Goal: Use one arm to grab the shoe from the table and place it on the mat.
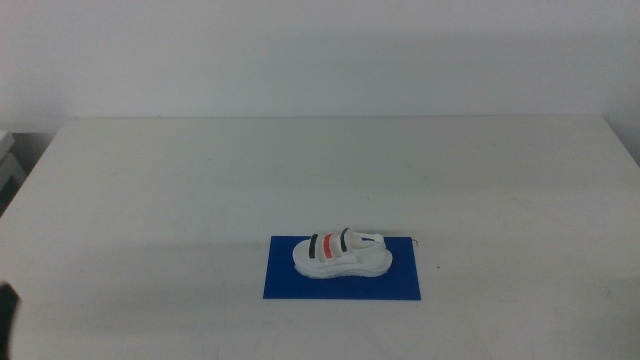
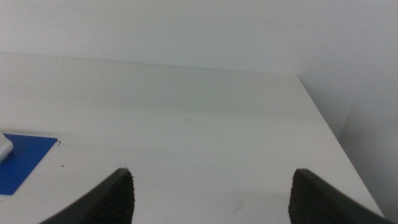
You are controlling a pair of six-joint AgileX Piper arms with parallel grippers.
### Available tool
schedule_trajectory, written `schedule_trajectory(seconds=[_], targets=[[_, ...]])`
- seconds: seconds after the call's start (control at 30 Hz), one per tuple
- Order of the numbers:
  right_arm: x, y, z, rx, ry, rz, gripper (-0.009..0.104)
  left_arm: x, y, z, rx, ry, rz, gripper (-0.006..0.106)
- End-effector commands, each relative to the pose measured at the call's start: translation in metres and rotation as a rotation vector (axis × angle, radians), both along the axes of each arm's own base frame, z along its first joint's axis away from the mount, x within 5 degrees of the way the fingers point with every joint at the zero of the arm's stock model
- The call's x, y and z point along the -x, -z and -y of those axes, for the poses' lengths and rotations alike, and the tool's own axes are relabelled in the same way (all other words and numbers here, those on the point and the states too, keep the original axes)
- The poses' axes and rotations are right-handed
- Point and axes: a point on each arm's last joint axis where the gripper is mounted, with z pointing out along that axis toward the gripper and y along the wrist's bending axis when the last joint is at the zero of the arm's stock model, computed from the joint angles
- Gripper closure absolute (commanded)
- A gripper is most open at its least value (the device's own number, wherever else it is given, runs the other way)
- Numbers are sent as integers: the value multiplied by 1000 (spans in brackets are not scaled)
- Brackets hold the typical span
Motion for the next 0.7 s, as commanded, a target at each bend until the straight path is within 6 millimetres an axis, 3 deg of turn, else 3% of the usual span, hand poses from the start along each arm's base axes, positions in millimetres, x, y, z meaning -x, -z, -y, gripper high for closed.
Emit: schedule_trajectory(seconds=[0.0,0.13,0.23,0.67], targets=[[1,-7,0,18,2,97,31,2,0,4,-1,49,120,7],[1,-7,0,18,2,97,31,1,31,6,-52,78,141,7],[1,-7,0,18,2,97,31,1,44,7,-41,78,143,7],[1,-7,0,18,2,97,31,3,44,6,-36,78,130,7]])
